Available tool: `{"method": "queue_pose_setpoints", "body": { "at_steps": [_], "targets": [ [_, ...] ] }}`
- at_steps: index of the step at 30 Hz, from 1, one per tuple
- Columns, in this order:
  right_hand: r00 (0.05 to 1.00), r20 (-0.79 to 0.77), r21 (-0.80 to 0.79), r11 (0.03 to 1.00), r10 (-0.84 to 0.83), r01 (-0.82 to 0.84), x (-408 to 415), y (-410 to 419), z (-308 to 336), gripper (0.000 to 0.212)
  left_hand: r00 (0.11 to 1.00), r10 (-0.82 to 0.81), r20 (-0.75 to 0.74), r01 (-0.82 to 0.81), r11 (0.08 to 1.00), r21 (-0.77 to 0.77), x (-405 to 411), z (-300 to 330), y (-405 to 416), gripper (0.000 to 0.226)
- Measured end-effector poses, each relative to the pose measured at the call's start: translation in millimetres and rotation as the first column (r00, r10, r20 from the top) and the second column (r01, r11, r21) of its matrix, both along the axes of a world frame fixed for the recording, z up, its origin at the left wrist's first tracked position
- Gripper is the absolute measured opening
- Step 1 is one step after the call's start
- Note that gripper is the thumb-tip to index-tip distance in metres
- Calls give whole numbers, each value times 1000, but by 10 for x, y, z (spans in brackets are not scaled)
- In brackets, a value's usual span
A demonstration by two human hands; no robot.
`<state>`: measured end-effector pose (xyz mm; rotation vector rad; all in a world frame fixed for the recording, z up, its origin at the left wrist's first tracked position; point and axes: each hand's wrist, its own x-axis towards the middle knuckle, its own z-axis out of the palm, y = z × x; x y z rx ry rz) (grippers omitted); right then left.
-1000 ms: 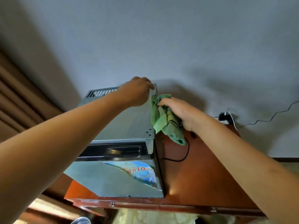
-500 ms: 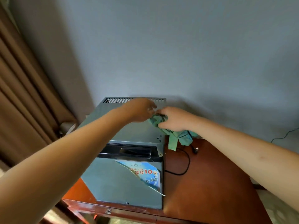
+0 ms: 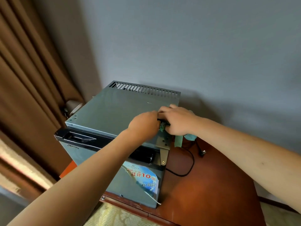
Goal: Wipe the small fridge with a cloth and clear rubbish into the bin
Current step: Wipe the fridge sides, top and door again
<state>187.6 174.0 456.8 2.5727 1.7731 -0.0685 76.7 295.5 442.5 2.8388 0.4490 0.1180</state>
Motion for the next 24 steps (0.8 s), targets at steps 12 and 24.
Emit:
{"method": "queue_pose_setpoints", "body": {
  "at_steps": [12, 24],
  "targets": [
    [995, -103, 8, 1000, 9, -8, 1089, 755, -29, 53, 979, 204, 14, -205, 979, 19, 1118, -65, 591, 29],
    [988, -146, 31, 998, -46, 51, 1411, 1213, -60, 48, 957, 287, -34, -285, 957, 46, 1552, 2, 970, 26]
  ]
}}
